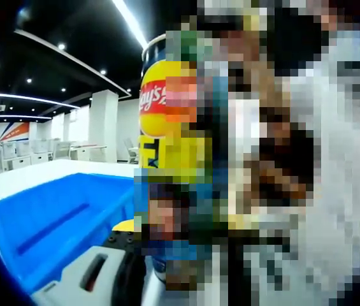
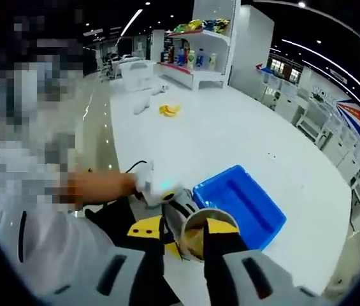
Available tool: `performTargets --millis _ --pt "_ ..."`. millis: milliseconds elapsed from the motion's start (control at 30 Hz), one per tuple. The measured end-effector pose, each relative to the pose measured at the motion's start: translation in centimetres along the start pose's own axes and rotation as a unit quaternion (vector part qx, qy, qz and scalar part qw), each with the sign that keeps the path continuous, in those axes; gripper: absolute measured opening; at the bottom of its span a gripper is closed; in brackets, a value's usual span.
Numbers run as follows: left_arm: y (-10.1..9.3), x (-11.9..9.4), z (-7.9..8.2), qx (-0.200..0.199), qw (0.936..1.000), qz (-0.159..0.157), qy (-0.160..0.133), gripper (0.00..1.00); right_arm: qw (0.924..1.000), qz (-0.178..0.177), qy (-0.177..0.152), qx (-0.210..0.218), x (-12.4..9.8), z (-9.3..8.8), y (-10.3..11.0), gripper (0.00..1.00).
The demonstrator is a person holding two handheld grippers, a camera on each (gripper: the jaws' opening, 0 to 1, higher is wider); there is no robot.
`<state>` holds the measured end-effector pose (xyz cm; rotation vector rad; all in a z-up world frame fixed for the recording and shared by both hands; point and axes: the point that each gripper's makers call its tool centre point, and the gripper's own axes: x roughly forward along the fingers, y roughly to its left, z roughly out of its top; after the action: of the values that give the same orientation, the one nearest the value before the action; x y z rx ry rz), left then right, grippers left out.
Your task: Open the lid of the chip container on the table, take out the chips, place them into the box in front of the container, and close the lid
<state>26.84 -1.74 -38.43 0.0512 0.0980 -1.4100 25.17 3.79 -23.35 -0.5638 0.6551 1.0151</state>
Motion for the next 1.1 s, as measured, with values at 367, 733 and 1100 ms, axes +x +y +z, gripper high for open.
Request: performTargets --millis 367,733,1100 --pt "-0.1 0.0 0.0 0.001 1.0000 -0.001 0.000 0.47 0.9972 -0.013 0.062 -0.039 2.2 -1.1 0.4 0.08" --pt "0.1 0.1 -0.1 0.006 0.9999 0.007 0.007 0.47 0.9955 -0.025 0.091 0.001 2.6 -1.7 -0.2 0.01" --pt "0.4 -0.1 0.0 0.016 0.9996 0.021 0.010 0.46 0.9961 -0.028 0.080 0.025 2.2 -1.9 -0.3 0.00"
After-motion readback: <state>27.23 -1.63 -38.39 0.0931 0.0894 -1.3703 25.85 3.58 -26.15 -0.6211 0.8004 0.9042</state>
